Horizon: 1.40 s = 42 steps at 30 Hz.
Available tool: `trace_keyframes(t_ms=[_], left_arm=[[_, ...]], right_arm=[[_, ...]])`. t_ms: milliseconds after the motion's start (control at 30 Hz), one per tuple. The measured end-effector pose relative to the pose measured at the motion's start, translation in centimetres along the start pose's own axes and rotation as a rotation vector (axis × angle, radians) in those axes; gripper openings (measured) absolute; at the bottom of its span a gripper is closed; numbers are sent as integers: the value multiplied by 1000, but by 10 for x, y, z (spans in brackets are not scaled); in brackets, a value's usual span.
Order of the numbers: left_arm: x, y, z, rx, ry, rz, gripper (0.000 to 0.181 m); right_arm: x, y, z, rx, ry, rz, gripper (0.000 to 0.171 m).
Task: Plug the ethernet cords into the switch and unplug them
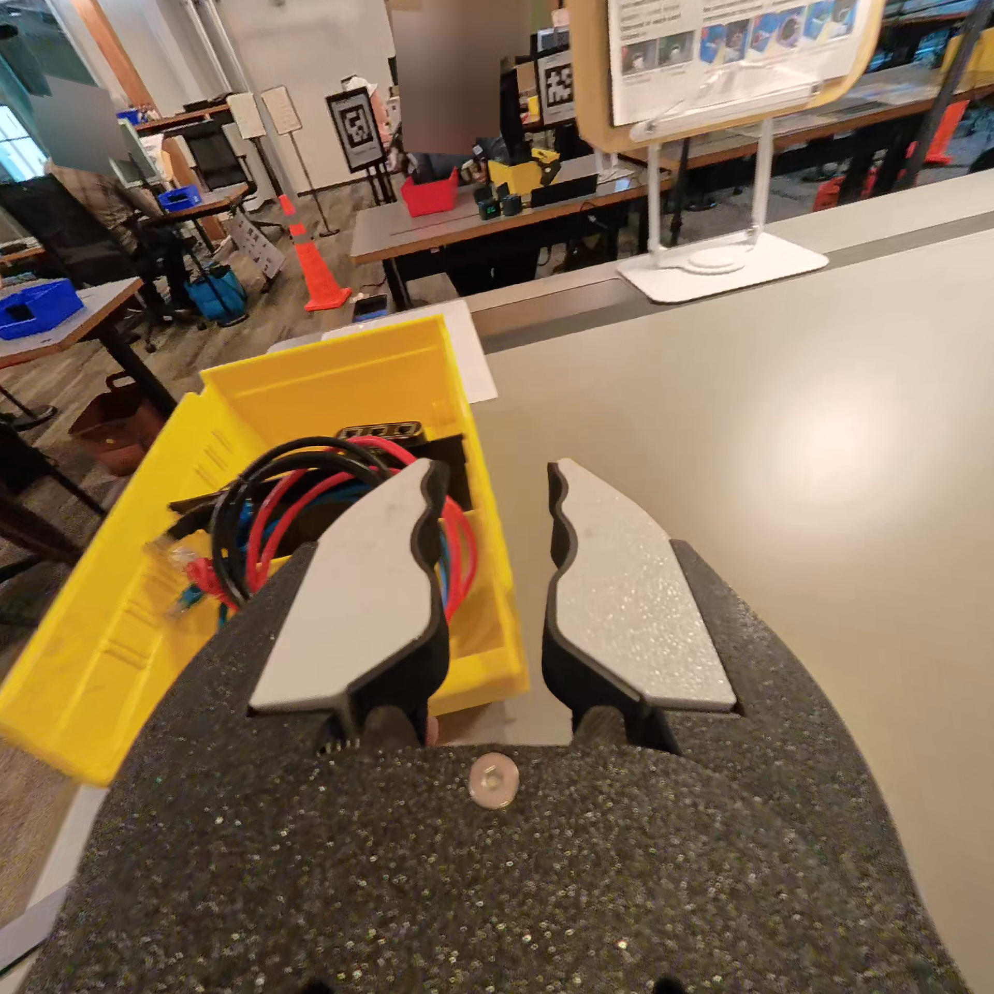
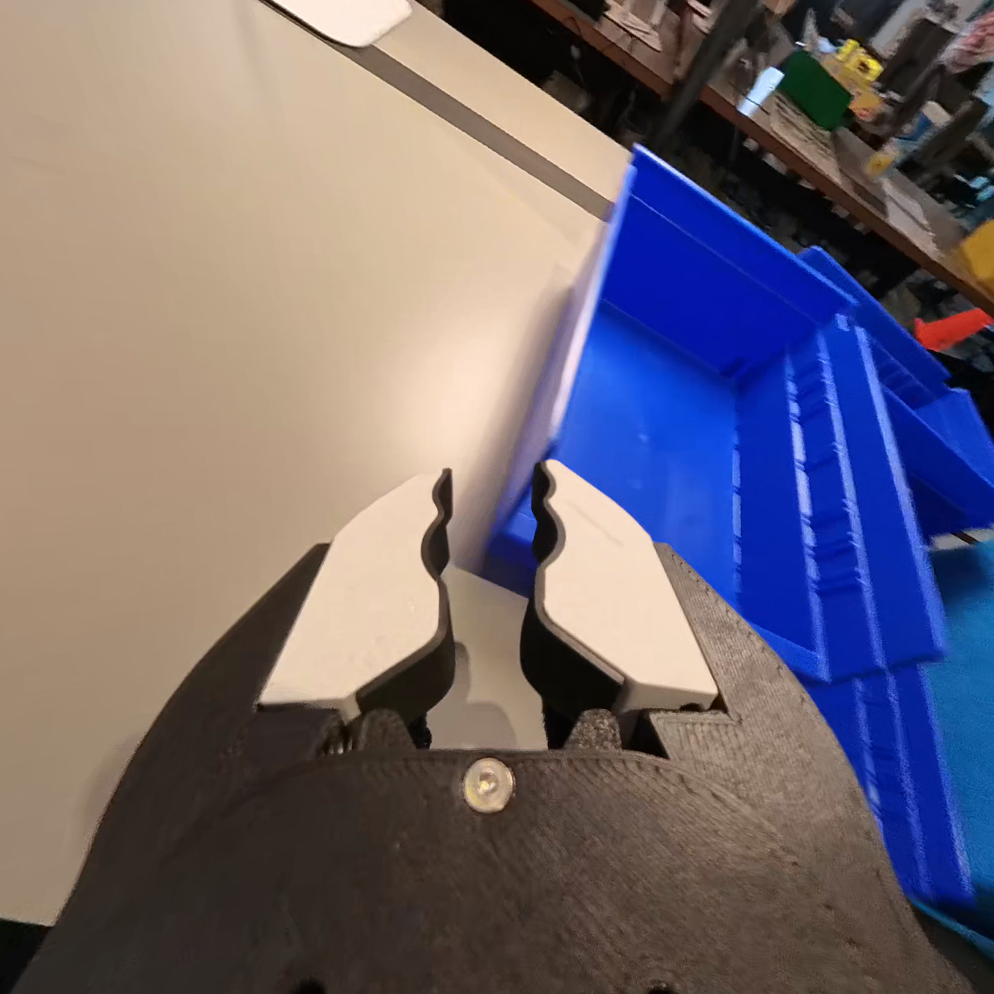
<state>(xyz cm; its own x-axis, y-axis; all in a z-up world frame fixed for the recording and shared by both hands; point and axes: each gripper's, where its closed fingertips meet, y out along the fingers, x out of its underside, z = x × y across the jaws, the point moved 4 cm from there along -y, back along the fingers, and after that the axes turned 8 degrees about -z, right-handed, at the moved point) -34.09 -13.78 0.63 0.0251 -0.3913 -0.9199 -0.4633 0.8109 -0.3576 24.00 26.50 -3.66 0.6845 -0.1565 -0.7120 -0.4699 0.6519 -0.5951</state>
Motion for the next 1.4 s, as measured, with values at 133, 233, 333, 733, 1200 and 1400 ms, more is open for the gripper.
trace_keyframes(t_ms=[133, 233, 333, 733, 1200, 1400], left_arm=[[1, 15, -37, -103, 36, -119, 43], [9, 39, -70, -157, 139, -253, 52], [23, 67, -99, -195, 318, -403, 63], [52, 137, -136, -460, 849, -590, 64], [-21, 72, -130, -753, 887, -235, 15], [-88, 36, -92, -758, 863, -71, 15]], right_arm=[[-15, 26, -43, -182, -28, 41, 28], [-23, 53, -74, -278, -72, 44, 28], [-27, 75, -93, -323, -106, 38, 28], [-25, 88, -96, -290, -150, 4, 29], [-23, 92, -100, -332, -159, -42, 31], [-22, 93, -101, -300, -184, -50, 30]])
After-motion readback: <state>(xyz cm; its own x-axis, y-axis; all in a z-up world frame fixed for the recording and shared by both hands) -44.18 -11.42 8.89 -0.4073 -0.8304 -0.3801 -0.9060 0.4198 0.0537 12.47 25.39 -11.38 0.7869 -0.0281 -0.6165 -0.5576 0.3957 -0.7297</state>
